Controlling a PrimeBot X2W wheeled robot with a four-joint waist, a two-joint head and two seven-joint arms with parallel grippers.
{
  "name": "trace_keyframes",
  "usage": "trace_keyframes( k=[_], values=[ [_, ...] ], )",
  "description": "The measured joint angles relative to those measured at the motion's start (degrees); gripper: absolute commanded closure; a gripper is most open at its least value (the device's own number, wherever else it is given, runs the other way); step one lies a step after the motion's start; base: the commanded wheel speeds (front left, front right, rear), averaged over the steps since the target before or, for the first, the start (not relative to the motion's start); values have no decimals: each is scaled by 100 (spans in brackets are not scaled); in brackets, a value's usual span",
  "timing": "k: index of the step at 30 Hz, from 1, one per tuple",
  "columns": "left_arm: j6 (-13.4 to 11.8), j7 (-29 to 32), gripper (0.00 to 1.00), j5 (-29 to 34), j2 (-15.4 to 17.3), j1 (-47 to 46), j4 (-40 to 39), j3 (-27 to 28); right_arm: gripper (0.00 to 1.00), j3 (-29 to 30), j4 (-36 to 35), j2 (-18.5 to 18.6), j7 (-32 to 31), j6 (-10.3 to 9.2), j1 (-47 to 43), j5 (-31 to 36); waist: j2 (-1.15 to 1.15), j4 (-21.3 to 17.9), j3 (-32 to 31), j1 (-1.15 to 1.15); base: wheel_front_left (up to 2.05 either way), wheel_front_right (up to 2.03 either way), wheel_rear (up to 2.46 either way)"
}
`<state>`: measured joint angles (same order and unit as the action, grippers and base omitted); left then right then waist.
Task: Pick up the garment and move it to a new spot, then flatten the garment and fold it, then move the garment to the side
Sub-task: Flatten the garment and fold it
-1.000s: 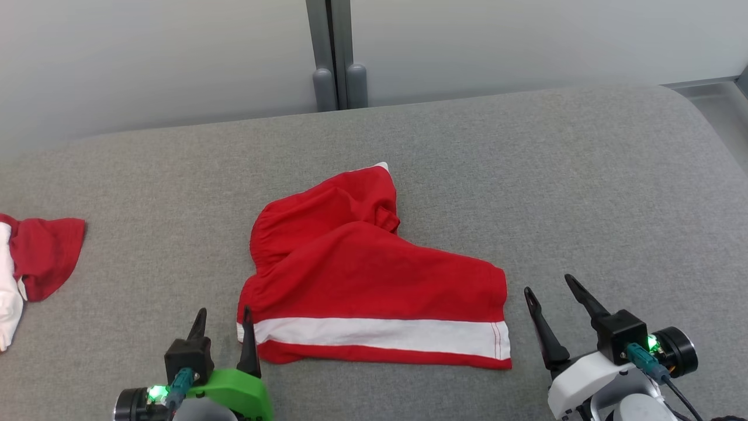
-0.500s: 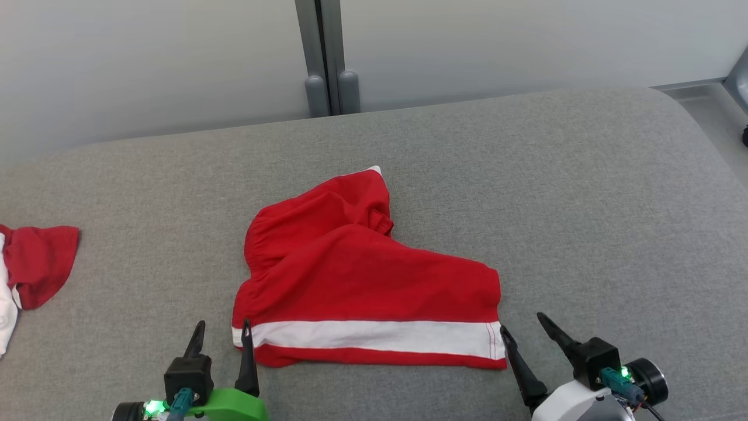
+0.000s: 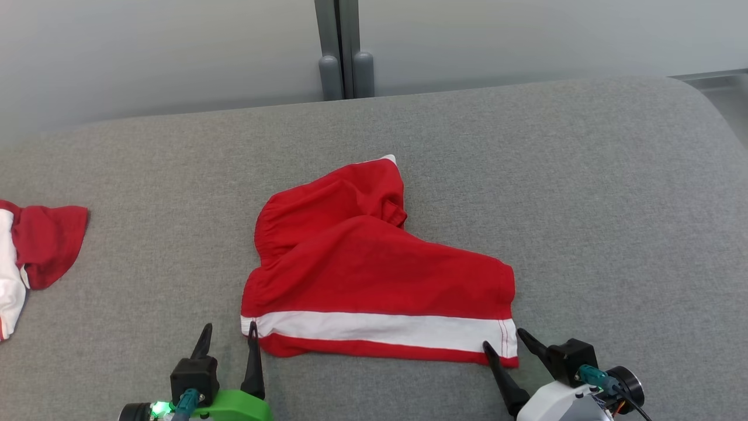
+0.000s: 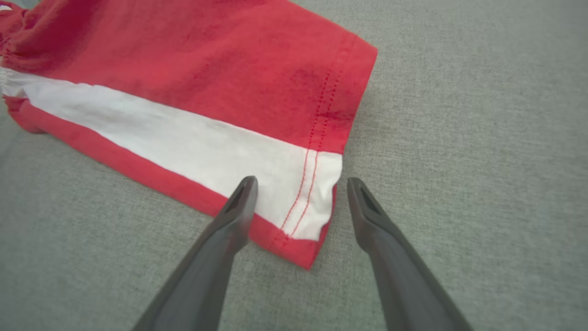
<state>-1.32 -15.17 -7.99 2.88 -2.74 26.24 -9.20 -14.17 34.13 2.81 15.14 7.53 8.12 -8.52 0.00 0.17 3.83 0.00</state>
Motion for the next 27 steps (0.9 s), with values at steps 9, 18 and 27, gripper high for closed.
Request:
trace_keyframes(
  k=[9,18,27],
  values=[
    [-56,-1,0,-107,-2,-37,-33,-74,33,-132,83,0,0,0,68,-71,0,56,90,0,0,0,0],
    [-47,0,0,-208,-2,-66,-12,-137,100,130,-209,-1,0,0,56,-149,0,53,114,0,0,0,0],
    [343,-1,0,-538,-5,-43,14,-431,100,864,-405,-1,0,1,-166,114,0,-28,93,0,0,0,0]
  ],
)
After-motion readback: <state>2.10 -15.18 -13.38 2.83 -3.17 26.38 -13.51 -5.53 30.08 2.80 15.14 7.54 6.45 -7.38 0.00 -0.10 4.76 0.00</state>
